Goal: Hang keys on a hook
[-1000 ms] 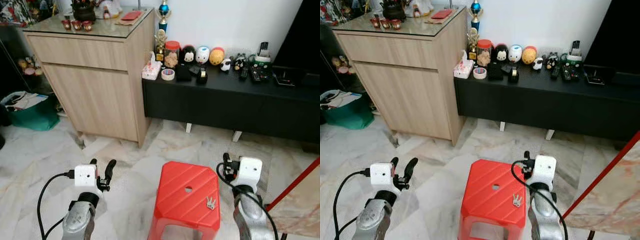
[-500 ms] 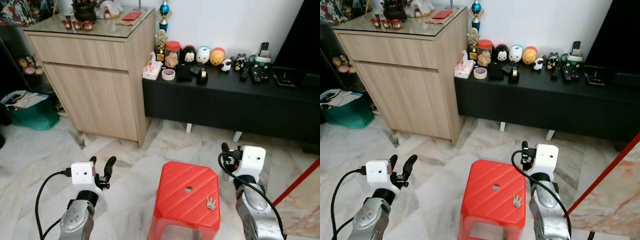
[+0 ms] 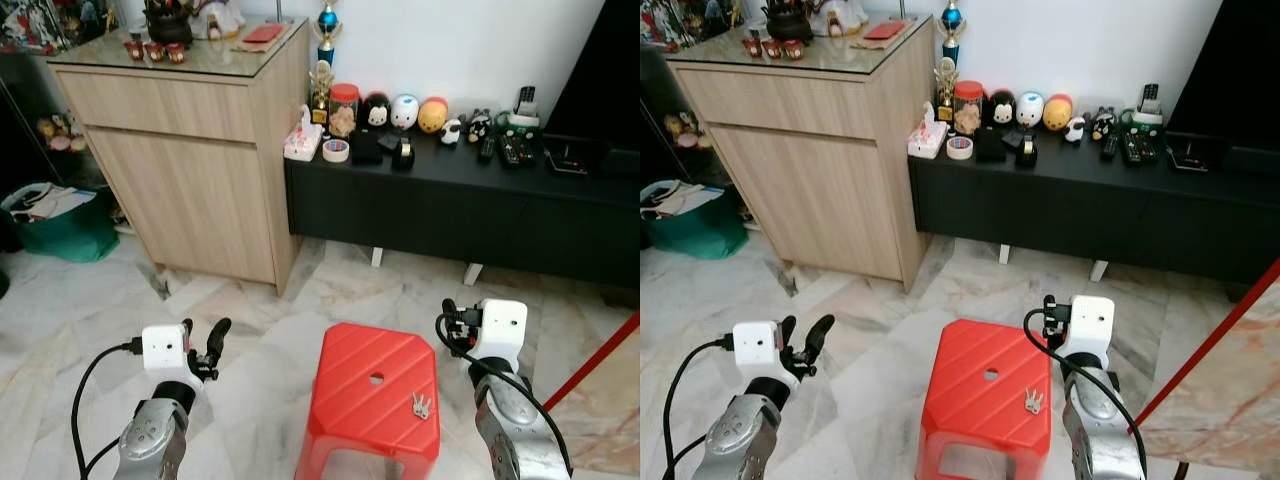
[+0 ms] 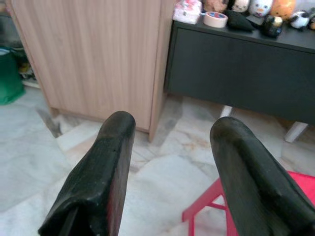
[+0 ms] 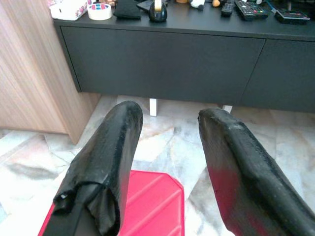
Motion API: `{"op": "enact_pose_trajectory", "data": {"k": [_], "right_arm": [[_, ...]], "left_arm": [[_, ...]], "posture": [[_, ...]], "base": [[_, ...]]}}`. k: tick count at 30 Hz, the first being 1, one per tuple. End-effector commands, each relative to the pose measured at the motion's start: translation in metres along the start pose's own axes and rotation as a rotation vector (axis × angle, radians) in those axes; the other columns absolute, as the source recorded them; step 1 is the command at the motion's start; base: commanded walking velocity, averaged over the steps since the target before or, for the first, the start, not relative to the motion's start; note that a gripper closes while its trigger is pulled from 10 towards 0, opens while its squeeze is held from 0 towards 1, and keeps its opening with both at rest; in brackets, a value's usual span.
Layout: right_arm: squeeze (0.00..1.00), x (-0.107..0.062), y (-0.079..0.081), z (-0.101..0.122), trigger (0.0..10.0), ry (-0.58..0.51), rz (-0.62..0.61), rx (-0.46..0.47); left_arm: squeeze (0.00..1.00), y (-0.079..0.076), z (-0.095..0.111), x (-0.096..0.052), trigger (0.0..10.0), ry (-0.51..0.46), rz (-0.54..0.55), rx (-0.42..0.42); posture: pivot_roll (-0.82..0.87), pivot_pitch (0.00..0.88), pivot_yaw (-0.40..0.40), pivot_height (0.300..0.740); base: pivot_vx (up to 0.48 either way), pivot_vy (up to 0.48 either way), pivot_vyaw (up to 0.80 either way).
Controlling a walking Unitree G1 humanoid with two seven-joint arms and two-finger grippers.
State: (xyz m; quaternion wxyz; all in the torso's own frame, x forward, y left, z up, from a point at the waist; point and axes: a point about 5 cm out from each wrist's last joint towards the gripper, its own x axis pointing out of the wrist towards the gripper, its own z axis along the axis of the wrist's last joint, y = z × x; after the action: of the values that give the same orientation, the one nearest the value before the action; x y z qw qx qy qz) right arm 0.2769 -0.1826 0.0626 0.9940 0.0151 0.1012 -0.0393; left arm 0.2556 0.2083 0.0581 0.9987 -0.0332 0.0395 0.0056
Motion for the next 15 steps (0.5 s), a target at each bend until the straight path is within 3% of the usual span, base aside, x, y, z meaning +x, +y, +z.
{"op": "enact_pose_trajectory", "data": {"k": [1,6,12,15], "right_arm": [[0.0,0.0006,-0.0037,-0.0015,10.0,-0.001,-0.017,-0.002],[0.0,-0.0009,-0.005,0.0027,10.0,-0.082,-0.029,-0.021],[0.0,-0.0024,-0.0053,0.0003,10.0,-0.105,-0.027,-0.017],[0.0,-0.0069,-0.0037,-0.0034,10.0,-0.147,-0.002,-0.064]], "left_arm": [[0.0,0.0038,0.0013,0.002,10.0,-0.012,0.018,0.021],[0.0,0.0028,0.0047,0.0063,10.0,-0.032,0.007,0.027],[0.0,0.0006,0.0033,0.0057,10.0,-0.039,-0.003,0.031],[0.0,-0.0008,-0.0028,0.0013,10.0,-0.033,-0.01,0.045]], "posture": [[0.02,0.0,-0.018,0.74],[0.01,0.0,-0.009,0.74],[0.01,0.0,-0.004,0.74],[0.0,0.0,-0.004,0.74]], "base": [[0.0,0.0,0.0],[0.0,0.0,0.0],[0.0,0.0,0.0],[0.0,0.0,0.0]]}}
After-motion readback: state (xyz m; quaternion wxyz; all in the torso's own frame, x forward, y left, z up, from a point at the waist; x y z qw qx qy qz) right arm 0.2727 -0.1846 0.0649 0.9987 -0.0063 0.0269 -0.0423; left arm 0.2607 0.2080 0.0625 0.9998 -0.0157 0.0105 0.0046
